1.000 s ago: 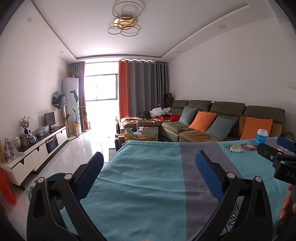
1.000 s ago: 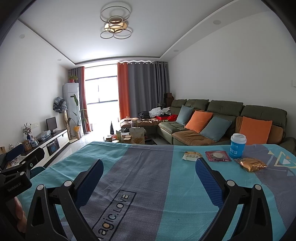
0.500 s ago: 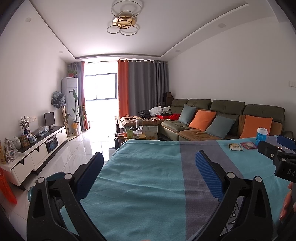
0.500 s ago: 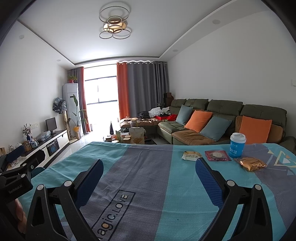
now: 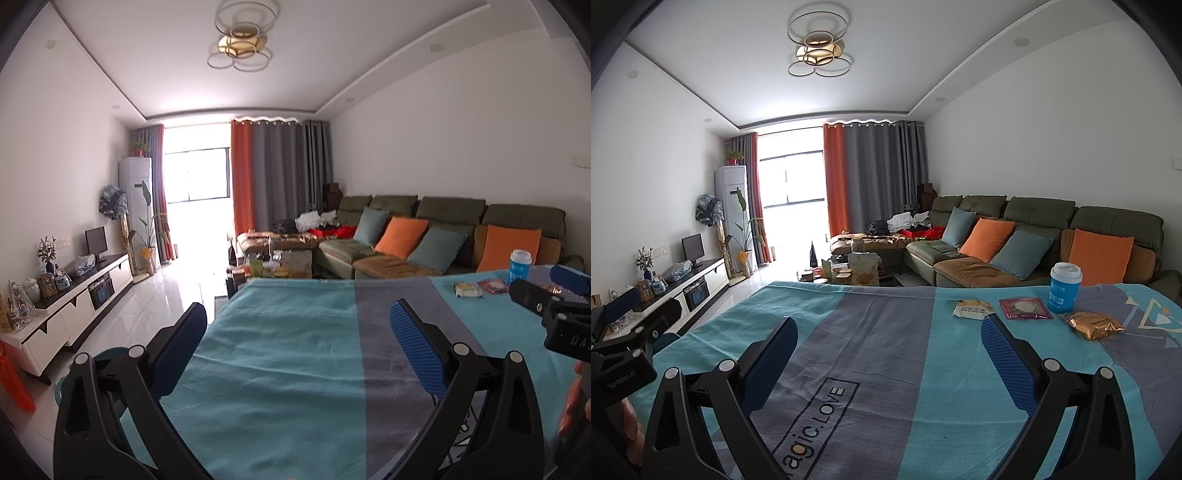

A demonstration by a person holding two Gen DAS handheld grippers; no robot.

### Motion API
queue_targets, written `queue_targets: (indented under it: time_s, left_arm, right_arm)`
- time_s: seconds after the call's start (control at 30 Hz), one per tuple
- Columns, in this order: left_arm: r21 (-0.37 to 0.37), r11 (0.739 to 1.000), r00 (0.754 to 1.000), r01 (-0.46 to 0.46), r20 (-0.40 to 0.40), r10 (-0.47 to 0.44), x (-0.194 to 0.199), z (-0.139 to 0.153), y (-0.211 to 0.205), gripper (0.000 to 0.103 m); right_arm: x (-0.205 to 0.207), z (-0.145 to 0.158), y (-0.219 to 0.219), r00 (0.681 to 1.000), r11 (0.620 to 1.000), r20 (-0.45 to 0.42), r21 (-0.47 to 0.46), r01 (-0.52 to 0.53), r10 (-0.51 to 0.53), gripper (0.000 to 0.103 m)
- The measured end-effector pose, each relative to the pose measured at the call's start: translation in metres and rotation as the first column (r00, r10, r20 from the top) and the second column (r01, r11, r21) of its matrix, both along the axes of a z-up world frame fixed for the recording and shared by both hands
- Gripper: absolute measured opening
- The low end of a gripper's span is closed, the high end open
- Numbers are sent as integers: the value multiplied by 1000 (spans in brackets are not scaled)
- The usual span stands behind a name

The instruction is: Collect trash

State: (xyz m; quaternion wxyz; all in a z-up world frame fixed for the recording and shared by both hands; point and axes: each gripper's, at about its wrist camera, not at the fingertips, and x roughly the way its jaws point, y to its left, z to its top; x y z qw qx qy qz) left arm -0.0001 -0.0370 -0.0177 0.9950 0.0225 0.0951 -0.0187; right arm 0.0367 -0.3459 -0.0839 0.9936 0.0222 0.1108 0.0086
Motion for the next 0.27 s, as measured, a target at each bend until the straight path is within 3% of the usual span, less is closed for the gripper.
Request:
queue_targets:
  time_s: [0.13, 0.27]
  left_arm:
    - [-9, 1000, 996, 29, -85, -30, 9, -3, 6, 97]
    - [-7, 997, 974, 82, -213, -82, 34, -9, 16, 97]
  right_arm:
    - [2, -1, -4, 1000, 1000, -13, 8, 9, -8, 96]
    - [9, -2, -20, 998, 999, -49, 22, 40, -39, 96]
